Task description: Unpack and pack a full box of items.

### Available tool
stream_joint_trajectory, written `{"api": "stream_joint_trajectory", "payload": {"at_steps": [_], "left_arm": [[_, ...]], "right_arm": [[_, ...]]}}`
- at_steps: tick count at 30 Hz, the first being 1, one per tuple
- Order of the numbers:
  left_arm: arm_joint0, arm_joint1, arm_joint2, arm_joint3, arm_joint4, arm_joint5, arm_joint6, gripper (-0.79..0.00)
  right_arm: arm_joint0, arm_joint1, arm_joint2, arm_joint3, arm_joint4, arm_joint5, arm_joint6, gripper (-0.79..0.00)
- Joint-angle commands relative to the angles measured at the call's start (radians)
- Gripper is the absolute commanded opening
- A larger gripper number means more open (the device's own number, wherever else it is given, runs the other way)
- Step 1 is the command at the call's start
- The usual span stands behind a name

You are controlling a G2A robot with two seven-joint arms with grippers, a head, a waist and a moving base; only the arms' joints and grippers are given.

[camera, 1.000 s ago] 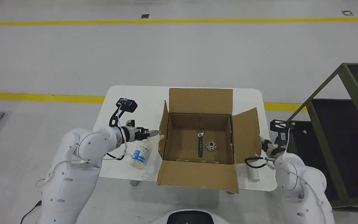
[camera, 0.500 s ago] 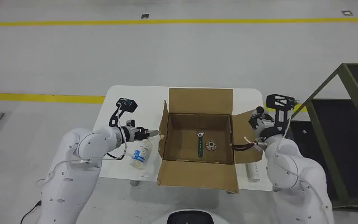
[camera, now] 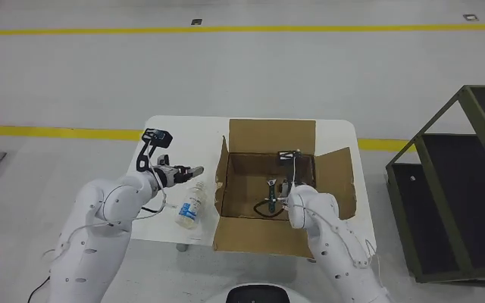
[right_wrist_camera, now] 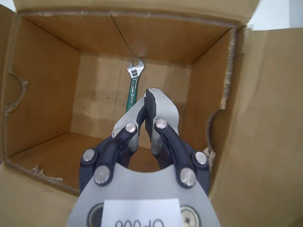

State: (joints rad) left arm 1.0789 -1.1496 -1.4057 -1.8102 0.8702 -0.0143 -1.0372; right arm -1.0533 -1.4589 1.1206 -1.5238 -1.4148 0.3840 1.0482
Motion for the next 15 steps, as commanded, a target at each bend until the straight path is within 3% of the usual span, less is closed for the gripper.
{"api": "stream_joint_trajectory", "payload": {"at_steps": [1, 3, 4, 5, 13, 14, 15], "left_arm": [[0.013, 0.002, -0.015, -0.013, 0.012, 0.018, 0.027, 0.0], [0.022, 0.003, -0.022, -0.024, 0.019, 0.024, 0.041, 0.0], [0.025, 0.003, -0.023, -0.027, 0.01, 0.022, 0.042, 0.0], [0.025, 0.003, -0.023, -0.027, 0.01, 0.022, 0.042, 0.0], [0.025, 0.003, -0.023, -0.027, 0.01, 0.022, 0.042, 0.0], [0.025, 0.003, -0.023, -0.027, 0.01, 0.022, 0.042, 0.0], [0.025, 0.003, -0.023, -0.027, 0.01, 0.022, 0.042, 0.0]], "right_arm": [[0.031, -0.007, -0.021, 0.081, 0.003, -0.003, 0.005, -0.763], [0.055, -0.014, -0.042, 0.135, 0.016, -0.011, 0.008, -0.708], [0.055, -0.014, -0.042, 0.135, 0.016, -0.011, 0.008, -0.483], [0.055, -0.014, -0.042, 0.135, 0.016, -0.011, 0.008, -0.403], [0.055, -0.014, -0.042, 0.135, 0.016, -0.011, 0.008, -0.403], [0.055, -0.014, -0.042, 0.135, 0.016, -0.011, 0.008, 0.0], [0.052, -0.014, -0.048, 0.137, 0.006, -0.024, -0.002, 0.0]]}}
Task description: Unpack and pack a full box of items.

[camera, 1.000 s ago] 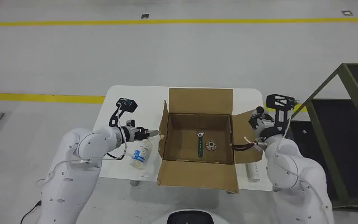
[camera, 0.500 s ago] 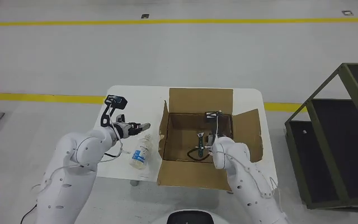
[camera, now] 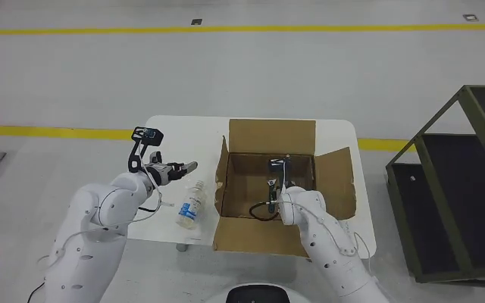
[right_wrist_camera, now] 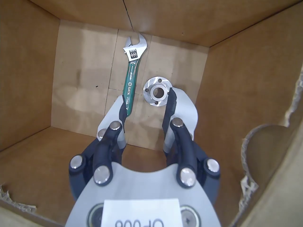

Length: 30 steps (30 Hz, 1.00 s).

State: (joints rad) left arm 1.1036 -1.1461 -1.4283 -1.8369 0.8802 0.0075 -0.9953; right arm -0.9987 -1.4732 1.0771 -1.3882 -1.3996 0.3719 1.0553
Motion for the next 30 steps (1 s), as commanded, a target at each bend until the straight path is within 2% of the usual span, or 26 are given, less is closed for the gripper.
{"api": "stream_joint_trajectory", "payload": {"at_steps": [1, 9, 10, 11, 12, 13, 14, 21, 30], "left_arm": [[0.0, 0.0, 0.0, 0.0, 0.0, 0.0, 0.0, 0.0], [0.0, 0.0, 0.0, 0.0, 0.0, 0.0, 0.0, 0.0], [0.0, 0.0, 0.0, 0.0, 0.0, 0.0, 0.0, 0.0], [0.0, 0.0, 0.0, 0.0, 0.0, 0.0, 0.0, 0.0], [0.0, 0.0, 0.0, 0.0, 0.0, 0.0, 0.0, 0.0], [0.0, 0.0, 0.0, 0.0, 0.0, 0.0, 0.0, 0.0], [0.0, 0.0, 0.0, 0.0, 0.0, 0.0, 0.0, 0.0], [0.0, 0.0, 0.0, 0.0, 0.0, 0.0, 0.0, 0.0], [0.0, 0.0, 0.0, 0.0, 0.0, 0.0, 0.0, 0.0]], "right_arm": [[-0.004, 0.0, -0.011, 0.006, -0.02, -0.024, -0.021, 0.0], [0.093, -0.032, -0.061, 0.197, 0.033, -0.016, -0.079, 0.0], [0.11, -0.038, -0.069, 0.226, 0.045, -0.013, -0.087, -0.028], [0.126, -0.044, -0.077, 0.254, 0.056, -0.012, -0.094, -0.2], [0.141, -0.05, -0.085, 0.281, 0.064, -0.009, -0.104, -0.249], [0.156, -0.056, -0.093, 0.31, 0.072, -0.007, -0.11, -0.369], [0.171, -0.061, -0.101, 0.335, 0.08, -0.004, -0.115, -0.406], [0.243, -0.101, -0.14, 0.483, 0.153, 0.015, -0.166, -0.434], [0.288, -0.138, -0.163, 0.611, 0.213, 0.033, -0.23, -0.465]]}}
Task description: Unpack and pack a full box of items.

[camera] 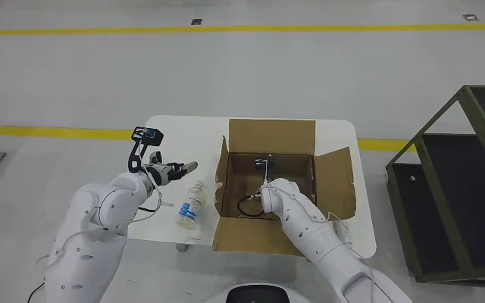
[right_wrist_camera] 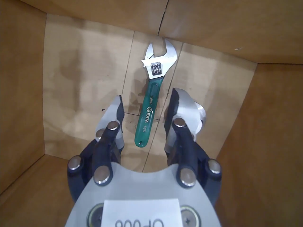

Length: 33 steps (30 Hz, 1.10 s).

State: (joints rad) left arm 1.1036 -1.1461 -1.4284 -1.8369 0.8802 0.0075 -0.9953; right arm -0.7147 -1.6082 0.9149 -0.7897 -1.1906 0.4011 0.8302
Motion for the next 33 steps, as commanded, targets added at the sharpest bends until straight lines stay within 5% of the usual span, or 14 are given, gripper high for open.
{"api": "stream_joint_trajectory", "payload": {"at_steps": [1, 17, 33], "left_arm": [[0.0, 0.0, 0.0, 0.0, 0.0, 0.0, 0.0, 0.0], [0.0, 0.0, 0.0, 0.0, 0.0, 0.0, 0.0, 0.0], [0.0, 0.0, 0.0, 0.0, 0.0, 0.0, 0.0, 0.0]], "right_arm": [[0.008, -0.006, -0.001, 0.022, 0.008, 0.006, -0.01, -0.477], [0.033, -0.032, 0.002, 0.122, 0.037, 0.013, -0.052, -0.446], [0.069, -0.057, 0.004, 0.218, 0.066, -0.011, -0.083, -0.557]]}}
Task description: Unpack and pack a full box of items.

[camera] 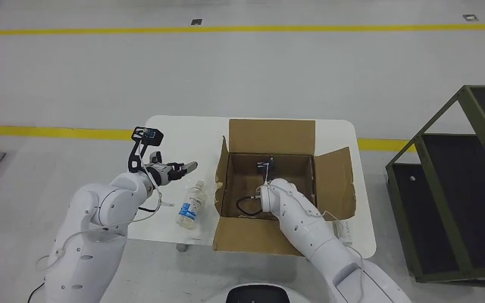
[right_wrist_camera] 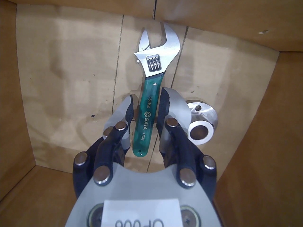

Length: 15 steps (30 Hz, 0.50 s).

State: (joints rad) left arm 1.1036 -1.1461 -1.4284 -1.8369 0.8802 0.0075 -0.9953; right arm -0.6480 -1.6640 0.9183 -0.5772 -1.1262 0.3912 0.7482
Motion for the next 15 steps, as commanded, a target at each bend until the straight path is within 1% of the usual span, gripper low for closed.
{"api": "stream_joint_trajectory", "payload": {"at_steps": [1, 4, 6, 7, 8, 9, 10, 15], "left_arm": [[0.0, 0.0, 0.0, 0.0, 0.0, 0.0, 0.0, 0.0], [0.0, 0.0, 0.0, 0.0, 0.0, 0.0, 0.0, 0.0], [0.0, 0.0, 0.0, 0.0, 0.0, 0.0, 0.0, 0.0], [0.0, 0.0, 0.0, 0.0, 0.0, 0.0, 0.0, 0.0], [0.0, 0.0, 0.0, 0.0, 0.0, 0.0, 0.0, 0.0], [0.0, 0.0, 0.0, 0.0, 0.0, 0.0, 0.0, 0.0], [0.0, 0.0, 0.0, 0.0, 0.0, 0.0, 0.0, 0.0], [0.0, 0.0, 0.0, 0.0, 0.0, 0.0, 0.0, 0.0]], "right_arm": [[0.005, -0.003, 0.0, 0.012, 0.002, -0.005, -0.002, -0.563], [0.011, -0.007, 0.001, 0.032, 0.007, -0.011, -0.009, -0.554], [0.016, -0.01, 0.001, 0.041, 0.011, -0.014, -0.014, -0.57], [0.019, -0.012, 0.0, 0.044, 0.012, -0.016, -0.014, -0.637], [0.021, -0.013, 0.0, 0.047, 0.012, -0.016, -0.016, -0.677], [0.024, -0.014, 0.001, 0.049, 0.014, -0.016, -0.02, -0.745], [0.025, -0.015, 0.002, 0.05, 0.014, -0.014, -0.026, -0.785], [0.029, -0.019, 0.001, 0.049, 0.011, -0.018, -0.029, -0.785]]}}
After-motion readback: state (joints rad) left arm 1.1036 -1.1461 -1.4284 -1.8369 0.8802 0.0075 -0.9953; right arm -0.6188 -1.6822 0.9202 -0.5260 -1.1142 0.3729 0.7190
